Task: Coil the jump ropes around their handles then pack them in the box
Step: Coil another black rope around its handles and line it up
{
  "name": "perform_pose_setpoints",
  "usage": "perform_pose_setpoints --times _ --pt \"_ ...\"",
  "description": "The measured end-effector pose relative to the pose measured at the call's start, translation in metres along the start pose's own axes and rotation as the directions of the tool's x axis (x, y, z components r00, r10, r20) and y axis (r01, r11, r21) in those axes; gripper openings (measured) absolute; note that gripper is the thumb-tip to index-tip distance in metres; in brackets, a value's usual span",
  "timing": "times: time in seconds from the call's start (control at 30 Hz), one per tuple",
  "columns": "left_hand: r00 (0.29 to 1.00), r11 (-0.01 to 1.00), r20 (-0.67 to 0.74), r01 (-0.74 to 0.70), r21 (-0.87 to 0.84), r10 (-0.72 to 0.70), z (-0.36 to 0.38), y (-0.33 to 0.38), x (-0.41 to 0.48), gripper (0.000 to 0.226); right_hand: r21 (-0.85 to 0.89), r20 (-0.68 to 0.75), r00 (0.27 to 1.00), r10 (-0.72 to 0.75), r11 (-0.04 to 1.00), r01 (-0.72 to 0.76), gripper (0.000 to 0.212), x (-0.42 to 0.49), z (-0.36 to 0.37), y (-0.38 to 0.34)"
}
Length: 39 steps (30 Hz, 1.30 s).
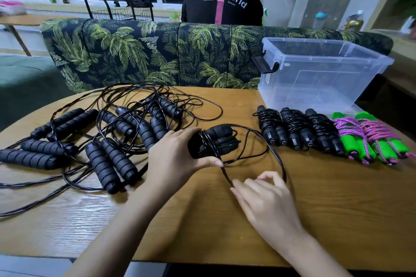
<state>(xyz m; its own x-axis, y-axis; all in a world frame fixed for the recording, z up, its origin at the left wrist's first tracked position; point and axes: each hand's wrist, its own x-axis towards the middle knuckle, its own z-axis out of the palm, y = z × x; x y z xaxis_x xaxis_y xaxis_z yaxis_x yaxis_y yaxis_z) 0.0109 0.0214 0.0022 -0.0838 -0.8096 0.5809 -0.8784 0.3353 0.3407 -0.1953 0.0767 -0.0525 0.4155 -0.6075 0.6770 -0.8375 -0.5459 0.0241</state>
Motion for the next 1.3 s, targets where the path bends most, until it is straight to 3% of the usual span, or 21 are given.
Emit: perform_pose_setpoints --times 0.13,0.27,0.47,0.57,0.67,0.77,0.93,1.03,1.17,1.3 --pt "1.0 0.999 0.018 0.003 0.032 -0.004 0.001 0.004 -0.003 0.091 -0.145 -0.026 0.988 -0.151 0.979 0.146 0.022 -0.003 0.012 -0.006" --pt "0.998 0.998 -0.01 0.069 -0.005 -0.069 0.0 -0.001 -0.007 0.082 -0.179 -0.04 0.986 -0.165 0.972 0.155 0.023 -0.005 0.01 0.005" --pt "0.983 0.975 -0.003 0.184 -0.125 -0.186 -0.01 -0.009 -0.004 0.087 0.007 0.039 0.996 -0.082 0.997 0.082 0.035 -0.002 0.005 0.042" --pt "0.967 0.938 0.029 0.254 -0.235 -0.254 -0.016 -0.015 -0.002 0.078 0.237 0.155 0.988 -0.019 0.971 -0.019 0.043 -0.003 0.002 0.06" --pt "0.968 0.939 0.023 0.248 -0.239 -0.25 -0.021 -0.02 -0.002 0.075 0.411 0.281 0.957 0.073 0.892 -0.189 0.033 -0.006 -0.002 0.069" --pt "0.975 0.939 -0.004 0.213 -0.269 -0.223 -0.02 -0.024 -0.006 0.076 0.478 0.489 0.85 0.194 0.756 -0.448 0.03 0.004 -0.009 0.075" --pt "0.994 0.967 -0.056 0.081 -0.241 -0.098 -0.017 -0.024 -0.01 0.076 0.489 0.678 0.728 0.103 0.676 -0.551 0.033 0.03 -0.01 0.093" --pt "0.991 0.968 -0.069 -0.131 -0.215 0.119 -0.013 -0.022 -0.014 0.073 0.474 0.694 0.705 0.147 0.644 -0.601 0.037 0.048 -0.007 0.104" --pt "0.905 0.895 -0.054 -0.425 -0.137 0.421 -0.009 -0.008 -0.019 0.074 0.484 0.65 0.733 0.2 0.635 -0.603 0.037 0.08 -0.006 0.103" --pt "0.84 0.84 0.002 -0.542 0.033 0.542 0.0 0.004 -0.017 0.073 0.466 0.544 0.803 0.246 0.707 -0.532 0.035 0.108 -0.015 0.089"
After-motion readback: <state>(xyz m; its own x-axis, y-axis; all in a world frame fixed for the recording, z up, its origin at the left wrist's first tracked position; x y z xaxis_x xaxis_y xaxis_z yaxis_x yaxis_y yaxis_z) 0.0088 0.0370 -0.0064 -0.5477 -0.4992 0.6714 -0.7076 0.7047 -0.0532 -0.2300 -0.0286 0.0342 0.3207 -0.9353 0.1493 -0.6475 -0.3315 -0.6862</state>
